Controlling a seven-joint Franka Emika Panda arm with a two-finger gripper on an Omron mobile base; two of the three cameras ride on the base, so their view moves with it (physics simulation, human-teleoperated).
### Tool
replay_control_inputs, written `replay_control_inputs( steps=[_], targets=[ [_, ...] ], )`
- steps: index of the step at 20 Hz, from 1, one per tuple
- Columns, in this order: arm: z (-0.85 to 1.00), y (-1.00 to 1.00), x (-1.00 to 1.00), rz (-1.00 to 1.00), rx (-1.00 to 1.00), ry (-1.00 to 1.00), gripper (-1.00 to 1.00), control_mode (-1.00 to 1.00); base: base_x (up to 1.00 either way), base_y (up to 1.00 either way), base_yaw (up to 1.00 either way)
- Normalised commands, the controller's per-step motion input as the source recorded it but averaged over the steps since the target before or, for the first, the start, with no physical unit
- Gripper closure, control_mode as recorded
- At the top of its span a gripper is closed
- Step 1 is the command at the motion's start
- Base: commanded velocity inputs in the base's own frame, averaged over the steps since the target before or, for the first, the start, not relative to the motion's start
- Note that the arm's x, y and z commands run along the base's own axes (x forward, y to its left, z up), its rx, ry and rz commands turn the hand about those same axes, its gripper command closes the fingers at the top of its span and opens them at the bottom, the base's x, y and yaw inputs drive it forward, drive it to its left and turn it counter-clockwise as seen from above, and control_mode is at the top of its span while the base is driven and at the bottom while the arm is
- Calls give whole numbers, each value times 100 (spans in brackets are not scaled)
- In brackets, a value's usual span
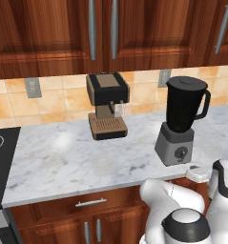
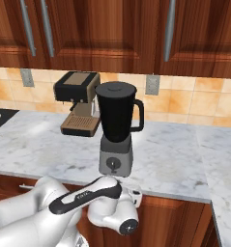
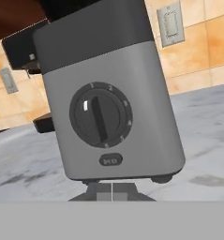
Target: Grab the limes from the fridge, place them in the blender, close the lid, and turn on the blender to create a marinade.
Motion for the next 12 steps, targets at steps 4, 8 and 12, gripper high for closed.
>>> replay_control_inputs(
  steps=[4, 8, 12],
  targets=[
    [-10, 39, 3, -3, 0, -7, 100, -100, 0, 0, 0],
    [0, 31, 18, -1, 0, -10, 100, -100, 0, 0, 0],
    [0, 21, 32, 0, 0, -10, 100, -100, 0, 0, 0]
  ],
)
